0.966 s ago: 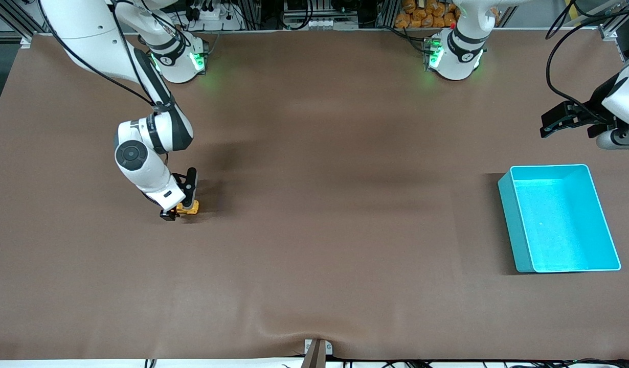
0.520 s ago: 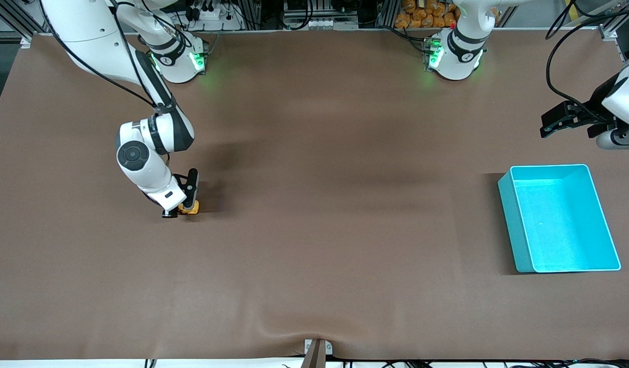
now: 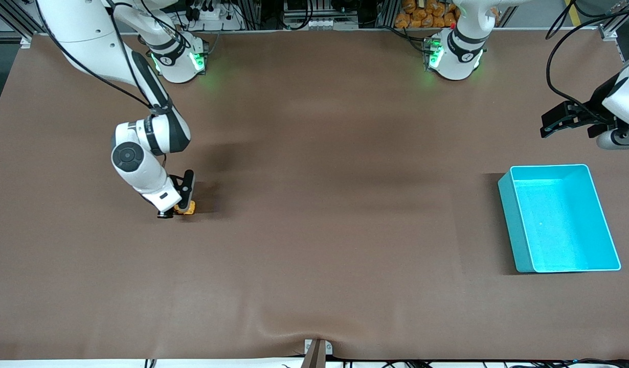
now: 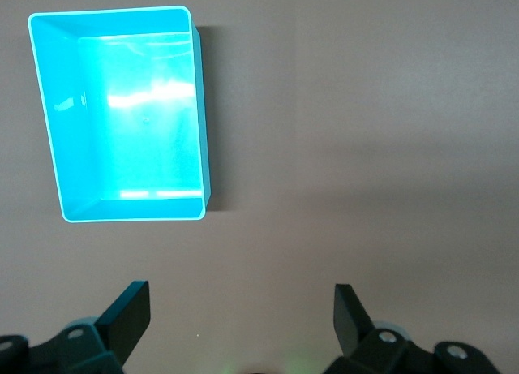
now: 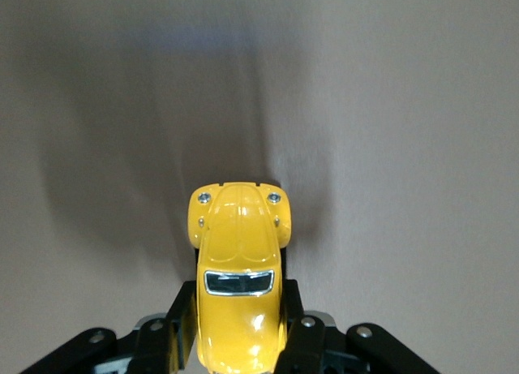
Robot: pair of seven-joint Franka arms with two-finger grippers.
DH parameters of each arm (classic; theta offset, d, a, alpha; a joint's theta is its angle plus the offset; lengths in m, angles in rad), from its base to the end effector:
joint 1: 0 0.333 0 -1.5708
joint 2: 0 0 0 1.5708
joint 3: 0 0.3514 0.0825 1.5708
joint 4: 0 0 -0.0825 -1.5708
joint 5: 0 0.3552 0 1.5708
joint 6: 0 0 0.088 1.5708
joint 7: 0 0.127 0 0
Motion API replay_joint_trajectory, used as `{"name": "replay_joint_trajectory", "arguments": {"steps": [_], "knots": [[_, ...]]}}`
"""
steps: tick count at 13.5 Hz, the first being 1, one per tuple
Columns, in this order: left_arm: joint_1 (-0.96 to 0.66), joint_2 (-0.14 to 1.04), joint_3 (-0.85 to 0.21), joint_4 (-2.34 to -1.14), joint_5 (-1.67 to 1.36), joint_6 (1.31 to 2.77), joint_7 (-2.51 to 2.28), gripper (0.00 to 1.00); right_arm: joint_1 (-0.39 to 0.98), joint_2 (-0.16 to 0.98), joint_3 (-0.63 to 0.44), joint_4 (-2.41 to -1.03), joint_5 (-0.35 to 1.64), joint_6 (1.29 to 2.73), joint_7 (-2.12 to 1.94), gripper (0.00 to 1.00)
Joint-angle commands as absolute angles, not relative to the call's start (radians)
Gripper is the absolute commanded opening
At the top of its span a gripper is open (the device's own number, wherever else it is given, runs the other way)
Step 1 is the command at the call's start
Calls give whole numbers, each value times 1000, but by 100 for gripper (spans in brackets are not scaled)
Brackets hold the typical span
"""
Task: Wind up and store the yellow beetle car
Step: 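Drag the held car backward along the table with the right gripper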
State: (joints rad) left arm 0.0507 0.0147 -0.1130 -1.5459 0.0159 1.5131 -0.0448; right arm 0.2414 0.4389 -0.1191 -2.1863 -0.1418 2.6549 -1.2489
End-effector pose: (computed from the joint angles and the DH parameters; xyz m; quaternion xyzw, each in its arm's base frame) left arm 0.5230 -0.0300 0.6383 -0.9997 0.0085 0.0233 0.0084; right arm 0.5584 0.0721 0.2250 0.7277 0.6831 -0.0190 0.0581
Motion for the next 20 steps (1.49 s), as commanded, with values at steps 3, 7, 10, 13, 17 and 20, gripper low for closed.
{"name": "replay_joint_trajectory", "arguments": {"steps": [3,7,10,13,17,20], "knots": [[57,15,-118,-1539,18,1516,-58,100,178,457,-112,-2191,-155,2655,-1284,6],[55,15,-118,-1539,18,1517,-58,100,95,465,-112,-2184,-155,2658,-1394,6],[55,15,-118,-1539,26,1517,-58,100,31,474,-112,-2180,-156,2665,-1471,6],[55,17,-118,-1539,28,1517,-58,100,-34,486,-112,-2157,-156,2661,-1551,6],[55,17,-118,-1539,28,1516,-58,100,-112,521,-112,-2123,-158,2664,-1624,6],[55,17,-118,-1539,28,1517,-58,100,-165,555,-112,-2097,-161,2668,-1638,6]]}}
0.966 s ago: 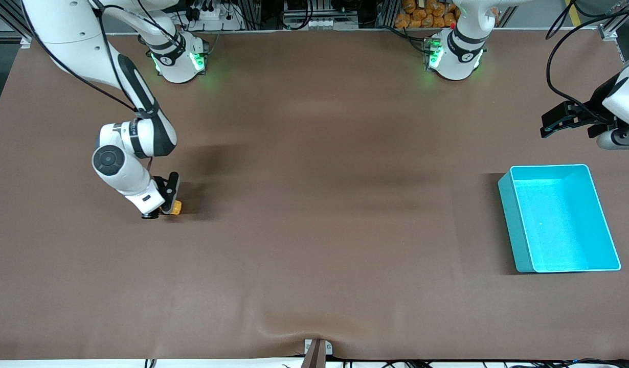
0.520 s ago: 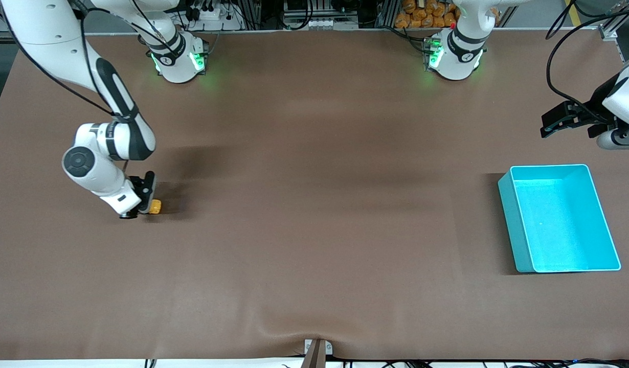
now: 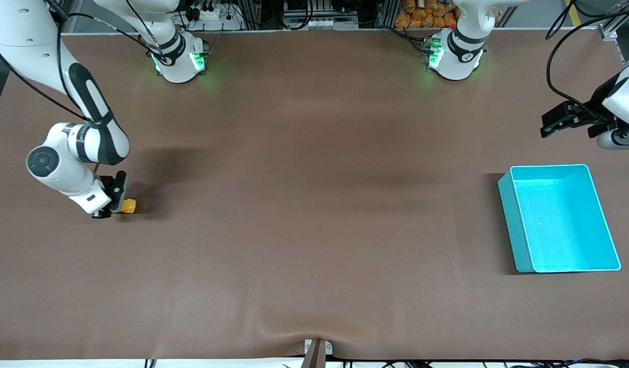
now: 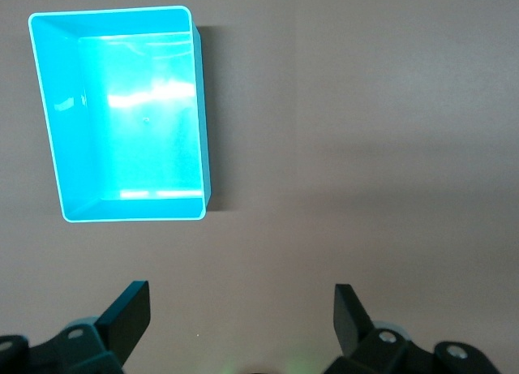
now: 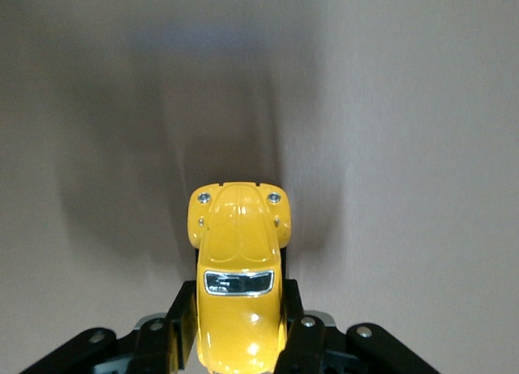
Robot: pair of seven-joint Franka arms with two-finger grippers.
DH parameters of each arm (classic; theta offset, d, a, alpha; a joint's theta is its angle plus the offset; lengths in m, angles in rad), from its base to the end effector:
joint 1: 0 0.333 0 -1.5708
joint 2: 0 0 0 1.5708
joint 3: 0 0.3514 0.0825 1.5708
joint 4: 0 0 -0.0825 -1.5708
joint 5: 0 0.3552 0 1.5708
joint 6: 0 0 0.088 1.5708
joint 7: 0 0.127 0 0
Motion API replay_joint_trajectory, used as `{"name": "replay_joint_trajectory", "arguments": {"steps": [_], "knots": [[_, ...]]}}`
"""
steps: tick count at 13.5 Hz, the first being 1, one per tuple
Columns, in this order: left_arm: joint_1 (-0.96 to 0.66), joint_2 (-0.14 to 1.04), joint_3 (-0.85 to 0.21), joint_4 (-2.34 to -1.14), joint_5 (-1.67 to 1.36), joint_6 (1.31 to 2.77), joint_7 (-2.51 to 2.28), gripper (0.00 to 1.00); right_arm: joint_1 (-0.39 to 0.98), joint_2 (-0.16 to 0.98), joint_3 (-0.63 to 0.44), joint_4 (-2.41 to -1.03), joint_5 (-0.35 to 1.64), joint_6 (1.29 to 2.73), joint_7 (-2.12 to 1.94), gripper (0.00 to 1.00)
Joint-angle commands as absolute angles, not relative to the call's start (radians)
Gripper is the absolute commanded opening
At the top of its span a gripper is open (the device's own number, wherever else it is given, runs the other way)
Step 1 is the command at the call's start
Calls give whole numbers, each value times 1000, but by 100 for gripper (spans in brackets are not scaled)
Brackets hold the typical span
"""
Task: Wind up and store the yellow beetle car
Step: 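Drag the held car backward along the table with the right gripper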
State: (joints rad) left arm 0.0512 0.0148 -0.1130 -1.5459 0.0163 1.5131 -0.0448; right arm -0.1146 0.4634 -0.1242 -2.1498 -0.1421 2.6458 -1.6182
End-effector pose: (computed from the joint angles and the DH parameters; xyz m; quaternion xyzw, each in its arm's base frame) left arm 0.5230 -0.0297 0.6382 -0.9997 0.0082 0.0233 0.0086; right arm 0.5581 -0.1320 0.2230 0.7242 0.6865 -0.0401 0.0506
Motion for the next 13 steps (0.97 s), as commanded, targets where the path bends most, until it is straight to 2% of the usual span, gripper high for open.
{"name": "replay_joint_trajectory", "arguments": {"steps": [1,8,13], "knots": [[55,17,-118,-1539,28,1517,-58,100,-184,566,-112,-2085,-161,2668,-1673,6],[57,18,-118,-1540,28,1517,-58,100,-265,595,-112,-2043,-161,2668,-1750,8],[69,31,-117,-1539,32,1517,-57,100,-273,604,-110,-2029,-160,2668,-1761,9]]}}
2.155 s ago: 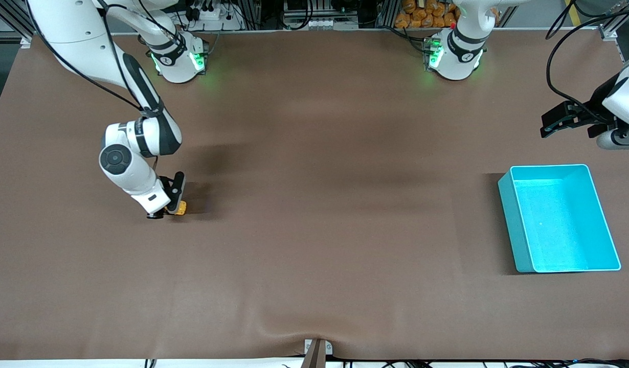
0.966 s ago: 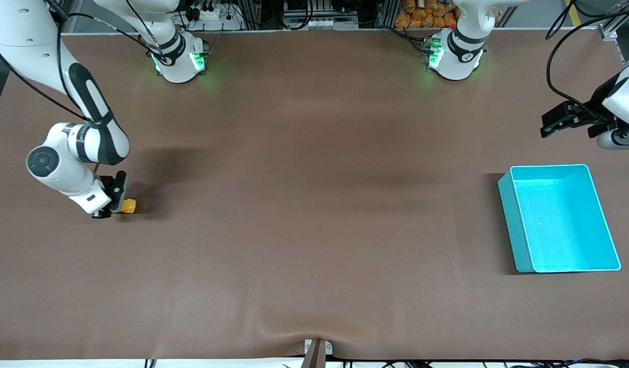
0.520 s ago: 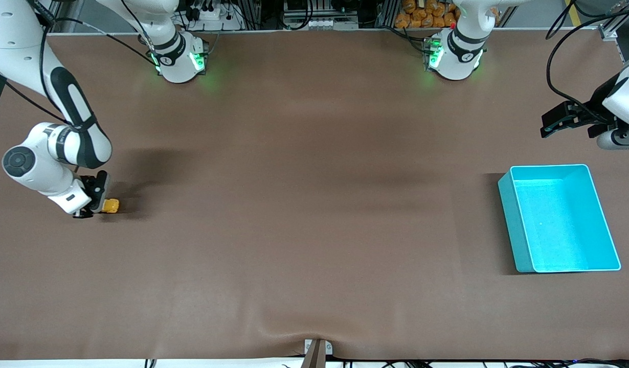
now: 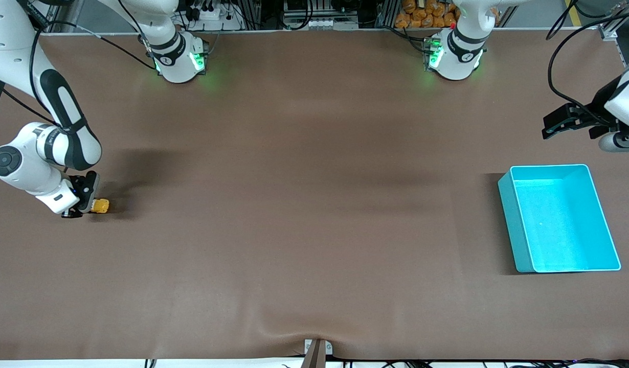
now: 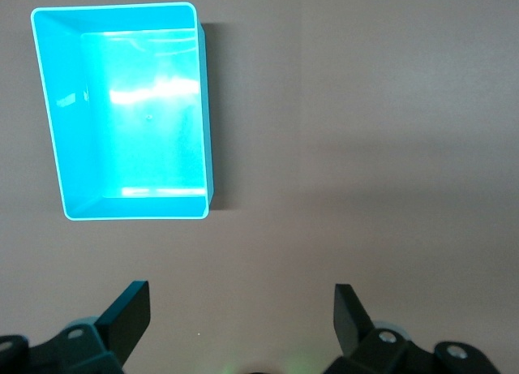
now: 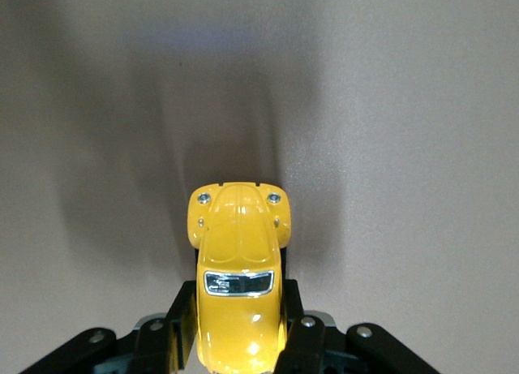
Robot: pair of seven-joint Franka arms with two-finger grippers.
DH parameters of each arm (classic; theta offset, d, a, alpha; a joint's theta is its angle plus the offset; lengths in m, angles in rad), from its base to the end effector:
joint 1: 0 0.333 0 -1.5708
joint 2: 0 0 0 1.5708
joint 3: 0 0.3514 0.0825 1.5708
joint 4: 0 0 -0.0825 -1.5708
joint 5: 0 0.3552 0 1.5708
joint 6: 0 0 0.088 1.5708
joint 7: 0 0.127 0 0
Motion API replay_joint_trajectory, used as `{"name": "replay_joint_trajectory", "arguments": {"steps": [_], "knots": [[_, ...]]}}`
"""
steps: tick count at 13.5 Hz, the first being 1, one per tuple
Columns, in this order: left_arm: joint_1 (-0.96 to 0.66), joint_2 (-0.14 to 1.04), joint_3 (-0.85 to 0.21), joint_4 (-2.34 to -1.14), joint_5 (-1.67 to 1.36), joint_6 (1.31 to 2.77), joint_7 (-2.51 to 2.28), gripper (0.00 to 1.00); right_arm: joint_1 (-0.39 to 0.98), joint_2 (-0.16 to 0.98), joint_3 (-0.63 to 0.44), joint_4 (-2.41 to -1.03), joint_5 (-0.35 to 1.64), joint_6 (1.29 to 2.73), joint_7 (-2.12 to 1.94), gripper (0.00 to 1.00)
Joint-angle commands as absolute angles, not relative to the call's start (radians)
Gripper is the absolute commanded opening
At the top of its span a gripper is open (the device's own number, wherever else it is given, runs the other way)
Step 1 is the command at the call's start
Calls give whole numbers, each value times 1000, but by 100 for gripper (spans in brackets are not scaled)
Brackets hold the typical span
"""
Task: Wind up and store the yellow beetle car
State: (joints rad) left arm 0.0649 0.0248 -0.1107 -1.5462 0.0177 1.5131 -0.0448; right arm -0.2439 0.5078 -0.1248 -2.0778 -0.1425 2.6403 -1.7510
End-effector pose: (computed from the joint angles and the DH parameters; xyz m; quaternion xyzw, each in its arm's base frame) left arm 0.5265 -0.0210 0.6329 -0.9996 0.0003 0.0285 0.0088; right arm 0.5573 -0.2101 0.2217 0.7220 0.6882 -0.0441 0.0563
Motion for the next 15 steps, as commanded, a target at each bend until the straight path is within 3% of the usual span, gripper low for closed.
{"name": "replay_joint_trajectory", "arguments": {"steps": [1,15], "knots": [[68,31,-117,-1539,32,1517,-57,100,-273,606,-112,-2029,-160,2666,-1761,9],[69,31,-118,-1534,32,1519,-57,100,-305,612,-110,-2029,-141,2657,-1735,9]]}}
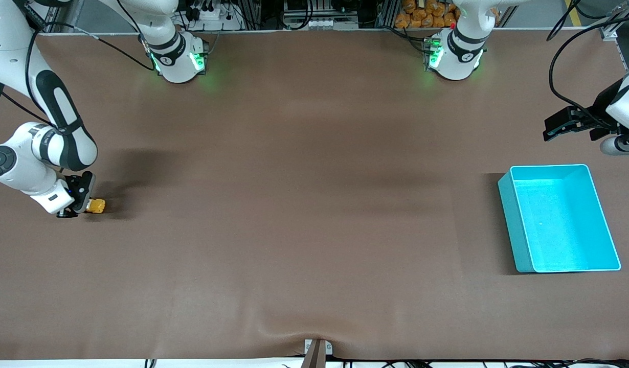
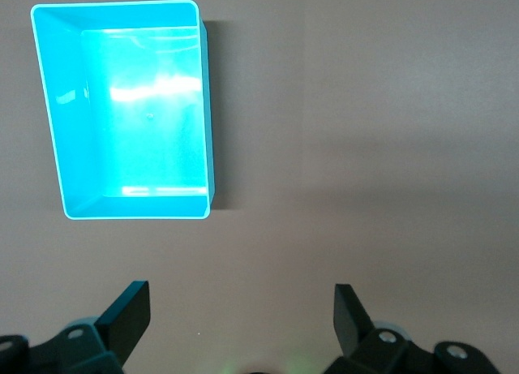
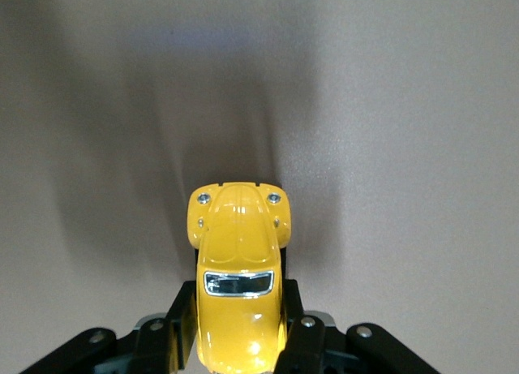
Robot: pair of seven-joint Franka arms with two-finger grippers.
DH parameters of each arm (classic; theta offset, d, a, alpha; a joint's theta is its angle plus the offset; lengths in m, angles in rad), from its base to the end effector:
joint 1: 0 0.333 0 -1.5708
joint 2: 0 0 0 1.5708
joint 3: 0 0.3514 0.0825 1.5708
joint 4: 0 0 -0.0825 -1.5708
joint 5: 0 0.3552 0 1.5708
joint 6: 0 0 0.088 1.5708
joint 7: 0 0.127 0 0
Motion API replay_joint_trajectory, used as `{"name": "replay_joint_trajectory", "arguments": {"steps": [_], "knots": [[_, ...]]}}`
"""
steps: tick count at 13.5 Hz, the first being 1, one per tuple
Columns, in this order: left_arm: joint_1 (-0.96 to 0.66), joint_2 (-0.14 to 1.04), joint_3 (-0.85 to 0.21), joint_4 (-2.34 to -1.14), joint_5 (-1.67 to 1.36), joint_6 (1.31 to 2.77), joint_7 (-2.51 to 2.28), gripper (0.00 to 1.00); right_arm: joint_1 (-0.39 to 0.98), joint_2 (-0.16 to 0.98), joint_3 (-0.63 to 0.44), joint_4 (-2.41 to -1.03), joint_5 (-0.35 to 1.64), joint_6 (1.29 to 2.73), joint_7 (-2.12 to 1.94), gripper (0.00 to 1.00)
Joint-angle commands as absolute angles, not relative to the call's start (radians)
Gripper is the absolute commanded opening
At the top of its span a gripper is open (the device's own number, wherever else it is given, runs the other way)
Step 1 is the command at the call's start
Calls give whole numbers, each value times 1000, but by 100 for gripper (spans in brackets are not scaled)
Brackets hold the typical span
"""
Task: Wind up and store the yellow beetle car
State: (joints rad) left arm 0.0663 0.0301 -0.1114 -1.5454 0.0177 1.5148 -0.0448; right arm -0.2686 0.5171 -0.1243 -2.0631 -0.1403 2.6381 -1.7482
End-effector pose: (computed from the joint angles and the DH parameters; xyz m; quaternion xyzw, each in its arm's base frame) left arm 0.5283 -0.0205 0.6306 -0.9995 -0.0001 0.0299 0.0085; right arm 0.5560 -0.2250 0.2212 0.7317 0.6778 -0.0439 0.0573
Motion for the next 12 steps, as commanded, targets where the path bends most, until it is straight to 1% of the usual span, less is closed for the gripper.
{"name": "replay_joint_trajectory", "arguments": {"steps": [1,10,12], "knots": [[69,31,-118,-1534,32,1519,-57,100,-307,612,-110,-2029,-141,2657,-1727,9],[69,31,-118,-1534,32,1519,-55,100,-330,618,-110,-2026,-141,2658,-1695,9],[72,31,-118,-1536,32,1519,-55,100,-328,618,-110,-2022,-141,2657,-1695,20]]}}
